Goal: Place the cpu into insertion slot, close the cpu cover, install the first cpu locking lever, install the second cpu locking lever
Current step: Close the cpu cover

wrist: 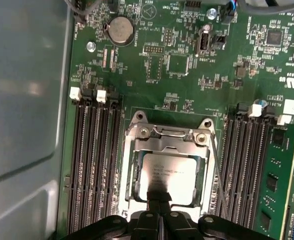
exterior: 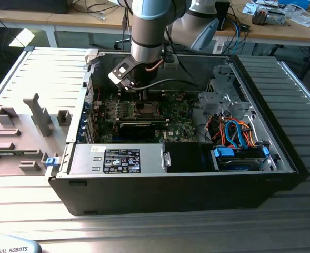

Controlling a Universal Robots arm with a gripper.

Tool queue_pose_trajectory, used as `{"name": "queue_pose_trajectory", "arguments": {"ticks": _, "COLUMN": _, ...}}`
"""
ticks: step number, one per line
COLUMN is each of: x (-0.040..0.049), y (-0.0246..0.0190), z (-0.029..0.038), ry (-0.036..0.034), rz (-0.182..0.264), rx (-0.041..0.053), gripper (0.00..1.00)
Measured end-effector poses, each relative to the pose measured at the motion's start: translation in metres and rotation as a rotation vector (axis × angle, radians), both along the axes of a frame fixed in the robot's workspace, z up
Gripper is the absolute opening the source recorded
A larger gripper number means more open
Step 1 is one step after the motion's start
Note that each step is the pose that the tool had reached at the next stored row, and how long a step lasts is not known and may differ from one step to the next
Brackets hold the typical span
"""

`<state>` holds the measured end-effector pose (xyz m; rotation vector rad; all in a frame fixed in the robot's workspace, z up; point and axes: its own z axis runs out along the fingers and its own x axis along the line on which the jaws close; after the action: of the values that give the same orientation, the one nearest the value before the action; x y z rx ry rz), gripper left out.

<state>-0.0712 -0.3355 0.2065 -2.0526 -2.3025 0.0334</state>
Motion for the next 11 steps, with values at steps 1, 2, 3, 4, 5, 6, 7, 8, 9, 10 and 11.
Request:
{"name": "queue_pose_trajectory", "arguments": {"ticks": 1, "x": -0.0003, "y": 0.0, "z": -0.0009, "ry": 0.0002, "rz": 0.0, "rx": -0.0003, "gripper": 0.11}}
{"name": "queue_pose_trajectory", "arguments": {"ticks": 2, "x": -0.0003, "y": -0.0001, "z": -0.0013, "ry": 0.0003, "rz": 0.0, "rx": -0.0004, "gripper": 0.11}}
{"name": "queue_pose_trajectory", "arguments": {"ticks": 3, "x": -0.0003, "y": -0.0001, "z": -0.0016, "ry": 0.0004, "rz": 0.0, "rx": -0.0005, "gripper": 0.11}}
{"name": "queue_pose_trajectory", "arguments": {"ticks": 4, "x": 0.0001, "y": -0.0001, "z": -0.0019, "ry": 0.0007, "rz": 0.0, "rx": -0.0006, "gripper": 0.11}}
{"name": "queue_pose_trajectory", "arguments": {"ticks": 5, "x": 0.0016, "y": 0.0, "z": -0.002, "ry": 0.0002, "rz": 0.0, "rx": -0.0002, "gripper": 0.11}}
{"name": "queue_pose_trajectory", "arguments": {"ticks": 6, "x": 0.0035, "y": 0.0, "z": -0.002, "ry": 0.0001, "rz": 0.0, "rx": -0.0001, "gripper": 0.11}}
{"name": "queue_pose_trajectory", "arguments": {"ticks": 7, "x": 0.0087, "y": 0.0, "z": -0.0021, "ry": 0.0, "rz": 0.0, "rx": 0.0, "gripper": 0.11}}
{"name": "queue_pose_trajectory", "arguments": {"ticks": 8, "x": 0.0138, "y": 0.0, "z": -0.0021, "ry": 0.0002, "rz": 0.0, "rx": 0.0, "gripper": 0.11}}
{"name": "queue_pose_trajectory", "arguments": {"ticks": 9, "x": 0.0162, "y": 0.0, "z": -0.0021, "ry": 0.0003, "rz": 0.0, "rx": 0.0, "gripper": 0.11}}
{"name": "queue_pose_trajectory", "arguments": {"ticks": 10, "x": 0.0185, "y": 0.0, "z": -0.002, "ry": 0.0004, "rz": 0.0, "rx": 0.0, "gripper": 0.11}}
{"name": "queue_pose_trajectory", "arguments": {"ticks": 11, "x": 0.021, "y": 0.0, "z": -0.0019, "ry": 0.0006, "rz": 0.0, "rx": 0.0001, "gripper": 0.11}}
